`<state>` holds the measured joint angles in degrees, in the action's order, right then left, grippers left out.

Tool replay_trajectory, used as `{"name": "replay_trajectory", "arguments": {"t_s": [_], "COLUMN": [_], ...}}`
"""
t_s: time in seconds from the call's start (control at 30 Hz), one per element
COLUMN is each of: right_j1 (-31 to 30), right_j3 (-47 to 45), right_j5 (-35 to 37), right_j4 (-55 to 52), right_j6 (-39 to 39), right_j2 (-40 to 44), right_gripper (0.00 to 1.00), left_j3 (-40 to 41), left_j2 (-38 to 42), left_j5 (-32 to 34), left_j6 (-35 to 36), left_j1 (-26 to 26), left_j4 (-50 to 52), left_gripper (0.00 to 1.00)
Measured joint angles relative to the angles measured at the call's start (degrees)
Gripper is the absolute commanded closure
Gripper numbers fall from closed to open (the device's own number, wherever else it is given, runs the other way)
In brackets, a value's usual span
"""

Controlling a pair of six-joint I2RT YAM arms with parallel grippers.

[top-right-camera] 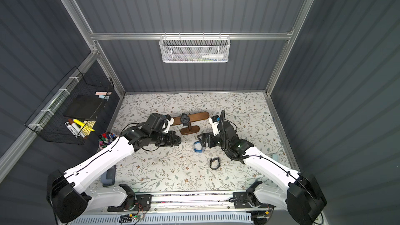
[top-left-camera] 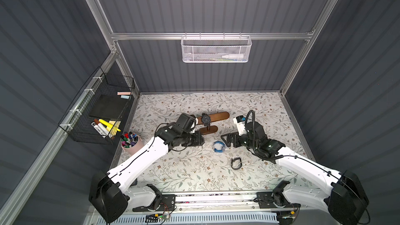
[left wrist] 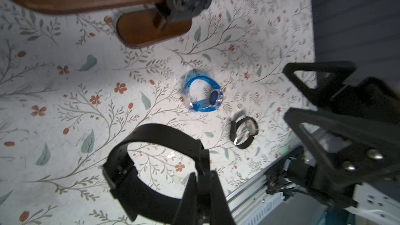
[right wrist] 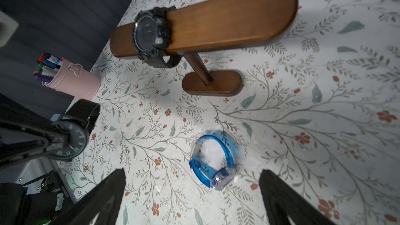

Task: Place watch on stand
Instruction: Pick up the watch at the center of the board.

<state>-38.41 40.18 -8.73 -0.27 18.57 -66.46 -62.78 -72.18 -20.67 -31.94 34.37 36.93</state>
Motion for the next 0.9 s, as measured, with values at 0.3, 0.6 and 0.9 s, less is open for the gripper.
{"name": "replay_trajectory", "arguments": {"t_s": [0.3,0.6,0.9], "right_j1": [1.14,1.55,0.5], "right_j3": [2.12,7.91,11.34], "right_j5": [-3.65,-17.81,-26.27], "right_j4": [14.21,22.47,25.33], "right_j6": [-5.95,-7.23,-8.39], "right_j2": [-7.32,-13.51,-15.21], "right_gripper": [0.15,0.34,0.43], "left_j3": [-0.87,0.04,2.62], "left_j2": [1.29,5.2,5.2], "left_j5": [-20.52,-30.21,-32.57], "left_j6": [-5.25,-14.01,-17.9], "left_j1": [-9.64,-12.35,-13.11], "left_j4": [-5.9,-16.81,-21.86], "left_gripper": [0.99,0.99,0.98]}}
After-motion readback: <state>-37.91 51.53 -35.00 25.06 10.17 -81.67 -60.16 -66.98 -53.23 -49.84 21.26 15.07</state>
